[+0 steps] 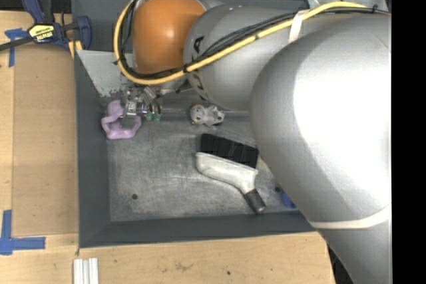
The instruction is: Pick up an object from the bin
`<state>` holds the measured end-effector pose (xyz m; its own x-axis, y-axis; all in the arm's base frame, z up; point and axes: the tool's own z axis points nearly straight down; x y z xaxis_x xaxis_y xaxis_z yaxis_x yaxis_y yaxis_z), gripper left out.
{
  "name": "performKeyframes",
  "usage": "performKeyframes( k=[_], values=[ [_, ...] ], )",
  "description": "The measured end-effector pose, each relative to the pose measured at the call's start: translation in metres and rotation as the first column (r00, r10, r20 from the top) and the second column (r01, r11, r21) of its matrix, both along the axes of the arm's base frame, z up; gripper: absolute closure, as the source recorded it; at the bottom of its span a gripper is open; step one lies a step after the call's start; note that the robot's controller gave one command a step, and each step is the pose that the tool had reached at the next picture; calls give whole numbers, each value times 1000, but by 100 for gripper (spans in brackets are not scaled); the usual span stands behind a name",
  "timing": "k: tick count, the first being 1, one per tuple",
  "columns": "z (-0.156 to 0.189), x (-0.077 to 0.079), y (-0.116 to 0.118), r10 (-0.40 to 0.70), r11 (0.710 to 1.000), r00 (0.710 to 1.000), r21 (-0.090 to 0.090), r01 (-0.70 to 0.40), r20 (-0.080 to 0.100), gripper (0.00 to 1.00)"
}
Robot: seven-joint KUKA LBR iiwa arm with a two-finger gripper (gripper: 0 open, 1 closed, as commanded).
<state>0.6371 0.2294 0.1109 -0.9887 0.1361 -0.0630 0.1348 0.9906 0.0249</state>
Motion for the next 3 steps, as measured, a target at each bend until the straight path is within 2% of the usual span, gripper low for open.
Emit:
performKeyframes(
  k=[3],
  values=[
    [0,0,0,-1,1000,1000,0,1,0,100]
  ],
)
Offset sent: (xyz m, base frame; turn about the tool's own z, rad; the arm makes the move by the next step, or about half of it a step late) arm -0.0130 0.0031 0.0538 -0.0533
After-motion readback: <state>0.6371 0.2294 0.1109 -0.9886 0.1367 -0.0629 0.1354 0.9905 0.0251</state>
